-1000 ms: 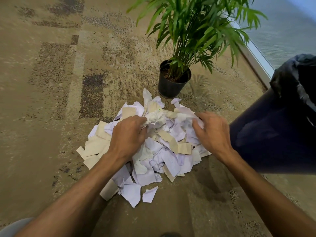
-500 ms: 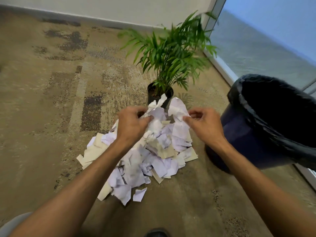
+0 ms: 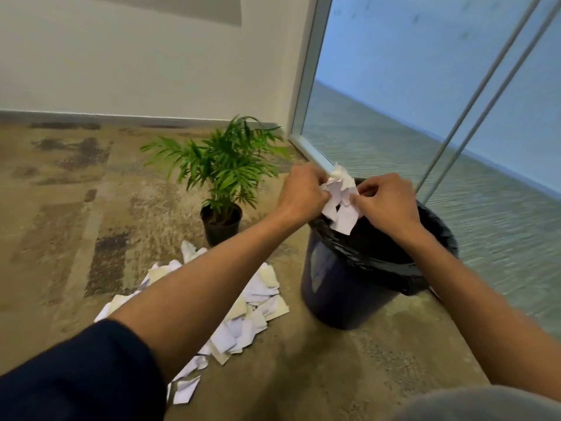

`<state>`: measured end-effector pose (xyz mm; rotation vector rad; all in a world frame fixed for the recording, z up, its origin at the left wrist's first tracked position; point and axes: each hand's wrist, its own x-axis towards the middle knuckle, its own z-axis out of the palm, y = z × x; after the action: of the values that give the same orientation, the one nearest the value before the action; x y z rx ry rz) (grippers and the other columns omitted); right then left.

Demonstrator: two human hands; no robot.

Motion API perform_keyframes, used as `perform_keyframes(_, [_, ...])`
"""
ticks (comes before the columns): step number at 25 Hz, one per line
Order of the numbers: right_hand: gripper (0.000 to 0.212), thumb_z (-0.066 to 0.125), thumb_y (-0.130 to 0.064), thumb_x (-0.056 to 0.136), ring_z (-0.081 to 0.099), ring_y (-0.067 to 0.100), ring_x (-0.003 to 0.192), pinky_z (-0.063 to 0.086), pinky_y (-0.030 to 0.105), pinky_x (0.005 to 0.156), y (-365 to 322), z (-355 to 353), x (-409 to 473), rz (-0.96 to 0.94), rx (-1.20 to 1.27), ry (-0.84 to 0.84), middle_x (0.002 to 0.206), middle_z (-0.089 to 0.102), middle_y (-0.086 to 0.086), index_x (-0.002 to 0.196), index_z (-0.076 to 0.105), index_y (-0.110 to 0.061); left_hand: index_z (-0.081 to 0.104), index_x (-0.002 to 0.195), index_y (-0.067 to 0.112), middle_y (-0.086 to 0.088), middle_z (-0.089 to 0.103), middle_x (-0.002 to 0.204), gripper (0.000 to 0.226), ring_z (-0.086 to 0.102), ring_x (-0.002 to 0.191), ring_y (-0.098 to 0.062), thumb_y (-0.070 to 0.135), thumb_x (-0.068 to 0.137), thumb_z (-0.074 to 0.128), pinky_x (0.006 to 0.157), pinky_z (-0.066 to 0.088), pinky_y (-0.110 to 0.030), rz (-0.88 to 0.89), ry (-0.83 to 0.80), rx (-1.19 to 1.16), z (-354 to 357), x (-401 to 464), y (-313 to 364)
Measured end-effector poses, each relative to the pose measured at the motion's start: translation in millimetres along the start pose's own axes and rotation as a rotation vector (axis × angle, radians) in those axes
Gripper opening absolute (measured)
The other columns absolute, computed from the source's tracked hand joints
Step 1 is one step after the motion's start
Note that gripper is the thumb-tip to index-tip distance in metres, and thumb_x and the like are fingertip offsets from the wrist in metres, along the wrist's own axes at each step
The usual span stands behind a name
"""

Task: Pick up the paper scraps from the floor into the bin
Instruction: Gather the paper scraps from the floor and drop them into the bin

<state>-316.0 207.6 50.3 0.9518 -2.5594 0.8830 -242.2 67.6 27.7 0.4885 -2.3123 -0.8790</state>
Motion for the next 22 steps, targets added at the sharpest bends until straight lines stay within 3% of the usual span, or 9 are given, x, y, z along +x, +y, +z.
perform_keyframes(2, [0.007, 0.071, -0.019, 0.075, 0.065, 0.022, 0.069, 0.050, 0.028, 0.064, 28, 1, 3, 0.082, -0.093, -0.052, 0.074, 0.072, 0.005, 0.077, 0.077, -0.016, 0.065, 0.061, 0.004, -0.022, 0.066, 0.075, 0.012, 0.065, 0.074, -0.034, 0.007, 0.071, 0.071, 0.059, 0.051, -0.037, -0.008, -0.108, 0.108, 28, 11, 17])
perform_keyframes(4, [0.007, 0.070, -0.021, 0.074, 0.064, 0.023, 0.074, 0.047, 0.028, 0.064, 52, 8, 4, 0.199, -0.162, -0.109, 0.080, 0.072, 0.004, 0.078, 0.076, -0.021, 0.046, 0.051, 0.010, -0.025, 0.063, 0.079, 0.032, 0.063, 0.079, -0.036, 0.000, 0.073, 0.067, 0.059, 0.050, -0.044, -0.014, -0.214, 0.203, 54, 17, 24])
perform_keyframes(9, [0.019, 0.069, -0.025, 0.078, 0.064, 0.028, 0.095, 0.048, 0.032, 0.073, 94, 30, -2, 0.371, -0.292, -0.253, 0.099, 0.069, 0.006, 0.096, 0.074, -0.024, 0.051, 0.074, 0.009, -0.017, 0.061, 0.093, 0.017, 0.061, 0.095, -0.034, 0.000, 0.078, 0.065, 0.069, 0.048, -0.041, 0.024, -0.518, 0.417, 101, 11, 32])
perform_keyframes(10, [0.020, 0.070, -0.026, 0.078, 0.064, 0.028, 0.096, 0.049, 0.032, 0.074, 98, 33, -3, 0.386, -0.316, -0.303, 0.100, 0.068, 0.006, 0.097, 0.072, -0.023, 0.056, 0.087, 0.007, -0.016, 0.060, 0.100, 0.016, 0.060, 0.099, -0.033, 0.006, 0.079, 0.069, 0.069, 0.047, -0.038, 0.028, -0.590, 0.452, 107, 11, 33])
perform_keyframes(12, [0.023, 0.071, -0.029, 0.078, 0.064, 0.027, 0.096, 0.051, 0.033, 0.076, 100, 36, -3, 0.394, -0.364, -0.431, 0.100, 0.068, 0.006, 0.100, 0.070, -0.022, 0.057, 0.106, 0.008, -0.013, 0.058, 0.104, 0.035, 0.060, 0.099, -0.030, 0.024, 0.081, 0.074, 0.070, 0.047, -0.035, 0.010, -0.753, 0.528, 115, 10, 37])
perform_keyframes(14, [0.026, 0.070, -0.031, 0.080, 0.064, 0.027, 0.095, 0.051, 0.033, 0.076, 97, 35, -3, 0.355, -0.403, -0.513, 0.101, 0.067, 0.006, 0.105, 0.069, -0.025, 0.058, 0.105, 0.012, -0.010, 0.059, 0.103, 0.033, 0.058, 0.089, -0.027, 0.035, 0.084, 0.069, 0.073, 0.049, -0.035, 0.018, -0.850, 0.570, 114, 11, 41])
perform_keyframes(17, [0.031, 0.061, -0.029, 0.084, 0.064, 0.030, 0.099, 0.047, 0.034, 0.074, 83, 26, -7, 0.231, -0.385, -0.379, 0.107, 0.068, 0.007, 0.114, 0.067, -0.030, 0.055, 0.094, 0.014, -0.010, 0.060, 0.098, 0.015, 0.056, 0.084, -0.027, 0.028, 0.088, 0.057, 0.075, 0.047, -0.039, 0.075, -0.744, 0.488, 100, 8, 43])
perform_keyframes(19, [0.032, 0.055, -0.025, 0.088, 0.064, 0.033, 0.099, 0.047, 0.036, 0.074, 63, 19, -11, 0.131, -0.326, -0.208, 0.107, 0.069, 0.008, 0.117, 0.067, -0.028, 0.054, 0.086, 0.013, -0.007, 0.059, 0.086, 0.009, 0.060, 0.087, -0.031, 0.022, 0.085, 0.054, 0.070, 0.041, -0.038, 0.156, -0.559, 0.393, 79, 3, 39])
perform_keyframes(22, [0.028, 0.053, -0.023, 0.087, 0.065, 0.031, 0.097, 0.050, 0.038, 0.076, 25, 21, -13, -0.049, -0.213, -0.058, 0.103, 0.071, 0.003, 0.111, 0.068, -0.028, 0.064, 0.090, 0.014, -0.009, 0.067, 0.088, 0.017, 0.061, 0.084, -0.034, 0.015, 0.079, 0.051, 0.064, 0.041, -0.035, 0.278, -0.265, 0.251, 48, -11, 16])
